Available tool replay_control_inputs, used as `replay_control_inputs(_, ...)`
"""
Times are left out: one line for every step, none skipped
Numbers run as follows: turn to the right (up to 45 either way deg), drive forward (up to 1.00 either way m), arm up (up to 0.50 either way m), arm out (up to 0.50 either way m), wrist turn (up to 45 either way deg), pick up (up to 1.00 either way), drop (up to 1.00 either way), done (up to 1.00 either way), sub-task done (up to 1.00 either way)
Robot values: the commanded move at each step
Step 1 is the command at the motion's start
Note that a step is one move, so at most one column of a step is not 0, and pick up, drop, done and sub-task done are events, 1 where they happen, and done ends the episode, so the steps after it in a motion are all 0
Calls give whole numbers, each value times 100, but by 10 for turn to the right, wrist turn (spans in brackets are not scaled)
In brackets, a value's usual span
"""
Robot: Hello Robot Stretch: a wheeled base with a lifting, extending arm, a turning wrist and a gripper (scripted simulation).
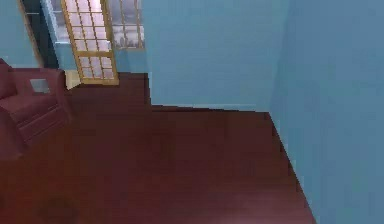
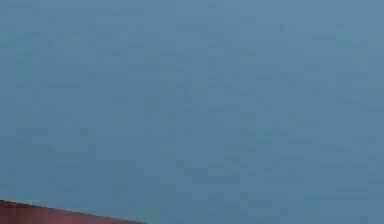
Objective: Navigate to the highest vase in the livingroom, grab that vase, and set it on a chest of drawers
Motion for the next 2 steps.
replay_control_inputs(120,0,0,0,0,0,0,0,0)
replay_control_inputs(0,10,0,0,0,0,0,0,0)
